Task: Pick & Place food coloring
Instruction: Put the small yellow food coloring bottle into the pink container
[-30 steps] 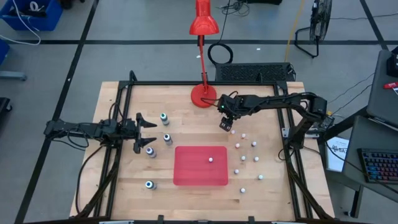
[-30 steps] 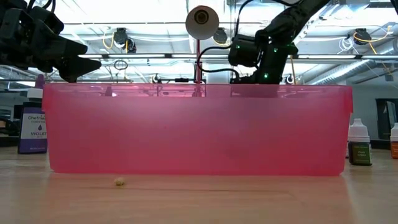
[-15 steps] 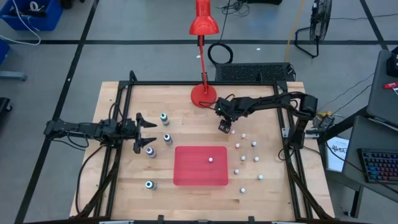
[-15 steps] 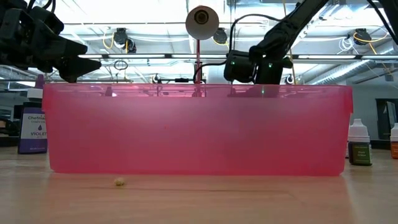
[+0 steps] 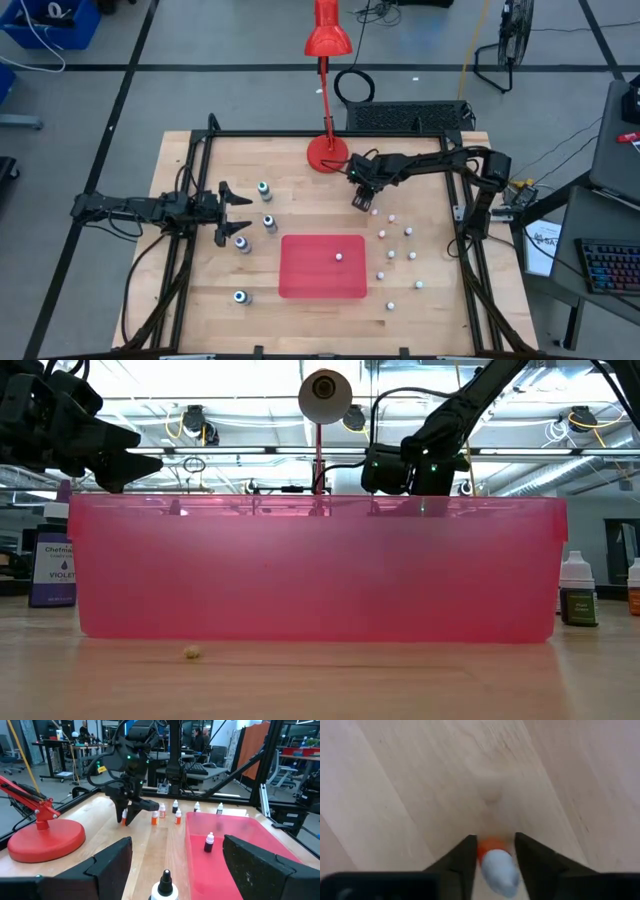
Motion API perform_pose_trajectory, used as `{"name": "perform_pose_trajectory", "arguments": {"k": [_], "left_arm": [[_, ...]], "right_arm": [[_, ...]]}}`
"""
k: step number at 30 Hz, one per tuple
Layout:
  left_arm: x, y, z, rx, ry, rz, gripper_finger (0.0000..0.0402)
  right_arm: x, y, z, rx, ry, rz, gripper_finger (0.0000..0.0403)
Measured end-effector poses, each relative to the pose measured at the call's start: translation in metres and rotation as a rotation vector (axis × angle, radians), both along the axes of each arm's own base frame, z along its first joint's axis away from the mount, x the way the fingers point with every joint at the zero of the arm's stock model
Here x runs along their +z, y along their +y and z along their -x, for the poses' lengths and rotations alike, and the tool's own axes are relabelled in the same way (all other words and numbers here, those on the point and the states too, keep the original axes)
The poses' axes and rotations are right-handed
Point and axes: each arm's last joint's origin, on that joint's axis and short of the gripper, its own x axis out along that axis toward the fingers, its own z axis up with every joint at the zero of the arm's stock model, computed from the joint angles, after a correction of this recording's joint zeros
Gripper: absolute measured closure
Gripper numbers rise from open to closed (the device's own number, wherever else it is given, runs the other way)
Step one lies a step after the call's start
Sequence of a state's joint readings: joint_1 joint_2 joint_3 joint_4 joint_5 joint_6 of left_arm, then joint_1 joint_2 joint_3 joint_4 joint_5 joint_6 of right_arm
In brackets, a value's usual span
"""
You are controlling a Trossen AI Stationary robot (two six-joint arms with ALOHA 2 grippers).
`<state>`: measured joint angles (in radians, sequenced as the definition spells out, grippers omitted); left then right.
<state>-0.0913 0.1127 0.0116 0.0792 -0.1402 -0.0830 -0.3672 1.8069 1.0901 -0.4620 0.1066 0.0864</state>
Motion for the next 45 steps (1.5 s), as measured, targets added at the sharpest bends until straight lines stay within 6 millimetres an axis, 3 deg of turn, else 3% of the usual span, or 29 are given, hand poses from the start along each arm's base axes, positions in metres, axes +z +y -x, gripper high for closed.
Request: {"name": "perform_pose_trajectory", "arguments": {"k": [3,7,12,20,26,31,34,37,45], "left_arm": [[0.000,0.000,0.000,0.000,0.000,0.000,0.0096],[0.000,0.000,0.000,0.000,0.001,0.000,0.0096],[0.000,0.000,0.000,0.000,0.001,0.000,0.0096],[0.000,0.000,0.000,0.000,0.000,0.000,0.0096],[0.000,0.000,0.000,0.000,0.000,0.000,0.0096],[0.000,0.000,0.000,0.000,0.000,0.000,0.0096],[0.000,0.000,0.000,0.000,0.000,0.000,0.0096],[0.000,0.000,0.000,0.000,0.000,0.000,0.0096],[0.000,0.000,0.000,0.000,0.000,0.000,0.0096]], "right_arm": [[0.001,0.000,-0.001,0.021,-0.012,0.012,0.0353],[0.008,0.005,-0.004,0.045,-0.034,0.037,0.0353],[0.036,0.027,-0.008,0.104,-0.085,0.117,0.0353],[0.119,0.103,-0.018,0.265,-0.340,0.159,0.0353],[0.184,0.175,-0.025,0.397,-0.351,0.268,0.0353],[0.217,0.218,-0.036,0.441,-0.345,0.308,0.0353],[0.214,0.234,-0.046,0.472,-0.315,0.298,0.0353],[0.192,0.245,-0.057,0.515,-0.234,0.276,0.0353],[0.105,0.256,-0.073,0.566,0.040,0.113,0.0353]]}}
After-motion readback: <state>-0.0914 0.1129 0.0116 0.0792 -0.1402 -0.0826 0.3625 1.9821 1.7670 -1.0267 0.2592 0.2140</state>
